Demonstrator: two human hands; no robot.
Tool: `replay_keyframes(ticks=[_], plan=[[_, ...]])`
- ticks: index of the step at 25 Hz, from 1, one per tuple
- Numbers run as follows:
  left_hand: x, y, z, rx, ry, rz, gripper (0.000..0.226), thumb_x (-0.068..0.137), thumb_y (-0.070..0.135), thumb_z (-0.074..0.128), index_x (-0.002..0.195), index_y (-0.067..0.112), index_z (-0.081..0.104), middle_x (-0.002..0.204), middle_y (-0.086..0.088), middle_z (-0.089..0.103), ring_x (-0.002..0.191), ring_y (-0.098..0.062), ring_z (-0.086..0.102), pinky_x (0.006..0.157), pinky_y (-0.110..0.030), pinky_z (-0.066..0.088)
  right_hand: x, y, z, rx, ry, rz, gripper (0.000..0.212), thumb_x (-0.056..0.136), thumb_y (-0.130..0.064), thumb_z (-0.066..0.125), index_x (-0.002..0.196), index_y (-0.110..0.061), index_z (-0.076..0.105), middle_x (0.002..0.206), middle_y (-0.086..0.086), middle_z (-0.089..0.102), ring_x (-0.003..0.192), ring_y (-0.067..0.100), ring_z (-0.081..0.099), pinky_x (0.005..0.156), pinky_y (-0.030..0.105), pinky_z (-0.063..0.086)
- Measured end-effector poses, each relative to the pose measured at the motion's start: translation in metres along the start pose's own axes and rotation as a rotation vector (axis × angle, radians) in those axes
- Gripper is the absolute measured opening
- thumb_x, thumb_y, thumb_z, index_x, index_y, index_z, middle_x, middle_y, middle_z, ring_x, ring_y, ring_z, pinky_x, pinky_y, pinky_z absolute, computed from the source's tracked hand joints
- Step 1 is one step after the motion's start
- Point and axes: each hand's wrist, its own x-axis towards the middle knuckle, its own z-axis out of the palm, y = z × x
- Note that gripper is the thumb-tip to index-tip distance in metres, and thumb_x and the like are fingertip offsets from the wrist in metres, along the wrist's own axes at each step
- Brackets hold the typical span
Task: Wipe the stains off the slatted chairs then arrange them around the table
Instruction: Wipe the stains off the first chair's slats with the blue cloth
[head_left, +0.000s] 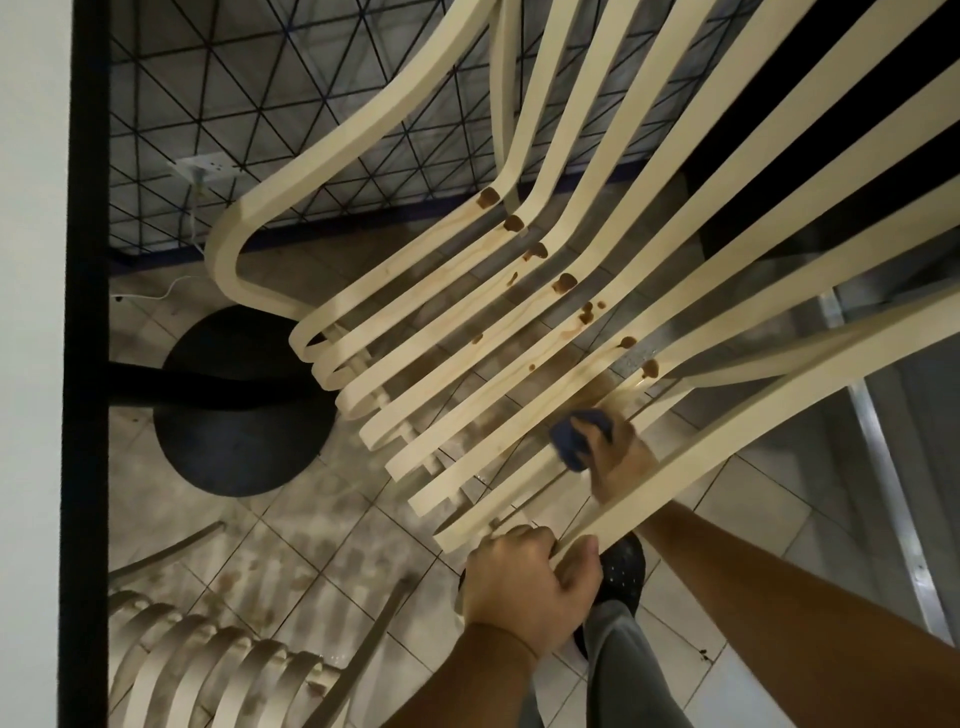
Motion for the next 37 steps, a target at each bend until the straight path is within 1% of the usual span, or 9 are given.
replay_keyframes(ticks=[13,18,19,20,22,23,26,29,37], plan=[[0.001,0.003,-0.008,0.003,0.002,0.008,0.05,0.093,0.067,0.044,0.06,0.029,0.046,0.055,0.013,0.04,0.047,-0.008,0.039,0.047,-0.016,0.02,-0.031,0.032,0.016,0.369,-0.328,0.09,0.04,0.096,-0.048,0.06,0.102,-0.008,0.059,0.1,0.007,0.062,0.085,0.015,0.061,0.074,0.022,0.049],[0.003,0.004,-0.007,0.007,0.076,0.014,0.06,0.096,0.065,0.043,0.056,0.021,0.056,0.051,0.012,0.04,0.045,-0.007,0.033,0.045,-0.017,0.017,0.004,-0.009,-0.046,-0.095,-0.191,0.227,0.042,0.1,-0.039,0.061,0.129,-0.008,0.06,0.11,-0.004,0.055,0.101,0.007,0.055,0.062,0.028,-0.005],[0.003,0.003,-0.007,0.017,0.078,0.021,0.057,0.093,0.063,0.047,0.056,0.021,0.057,0.05,0.011,0.044,0.045,-0.007,0.032,0.045,-0.017,0.017,0.012,-0.018,-0.052,-0.161,-0.093,0.202,0.042,0.104,-0.036,0.054,0.135,-0.008,0.058,0.109,-0.005,0.054,0.102,0.005,0.055,0.062,0.008,0.022],[0.002,0.003,-0.006,0.021,0.076,0.023,0.055,0.091,0.062,0.05,0.056,0.021,0.057,0.05,0.01,0.047,0.045,-0.007,0.032,0.045,-0.017,0.018,0.017,-0.03,-0.053,-0.213,-0.066,0.186,0.038,0.107,-0.03,0.05,0.136,-0.007,0.058,0.105,-0.006,0.053,0.102,0.002,0.055,0.076,0.029,0.049],[0.002,0.002,-0.005,0.016,0.071,0.024,0.053,0.089,0.061,0.052,0.056,0.021,0.057,0.05,0.008,0.05,0.046,-0.007,0.033,0.045,-0.019,0.022,0.012,-0.035,-0.036,-0.749,0.136,0.11,0.028,0.1,-0.008,0.061,0.127,0.001,0.063,0.113,-0.029,0.045,0.111,-0.015,0.042,0.109,0.035,0.004],[0.003,0.002,-0.004,0.011,0.075,0.021,0.052,0.089,0.061,0.052,0.056,0.02,0.056,0.05,0.008,0.051,0.046,-0.007,0.033,0.046,-0.02,0.024,-0.004,-0.022,-0.033,-0.923,0.148,0.153,0.031,0.094,-0.001,0.067,0.124,0.002,0.065,0.118,-0.041,0.037,0.115,-0.023,0.032,0.086,0.037,-0.028],[0.003,0.002,-0.004,-0.003,0.094,0.024,0.051,0.089,0.06,0.053,0.055,0.021,0.056,0.051,0.009,0.051,0.047,-0.007,0.034,0.045,-0.021,0.027,-0.028,-0.016,-0.028,-1.193,0.191,0.215,0.034,0.091,-0.003,0.072,0.124,-0.007,0.068,0.123,-0.056,0.022,0.115,-0.03,0.022,0.069,0.02,-0.018],[0.003,0.003,-0.005,0.007,0.095,0.032,0.05,0.089,0.059,0.053,0.055,0.022,0.057,0.05,0.009,0.052,0.047,-0.005,0.032,0.046,-0.016,0.024,-0.006,-0.028,-0.052,-1.175,0.16,0.169,0.034,0.09,-0.004,0.072,0.124,-0.011,0.069,0.127,-0.05,0.027,0.114,-0.031,0.023,0.083,0.03,0.024],[0.004,0.005,-0.008,0.023,0.114,0.063,0.048,0.085,0.056,0.055,0.053,0.021,0.054,0.049,0.007,0.052,0.042,-0.013,0.046,0.045,-0.02,0.025,0.016,-0.021,-0.029,-0.15,0.121,0.102,0.041,0.1,-0.032,0.055,0.125,0.0,0.061,0.083,0.011,0.053,0.067,0.018,0.052,0.052,0.027,0.022]])
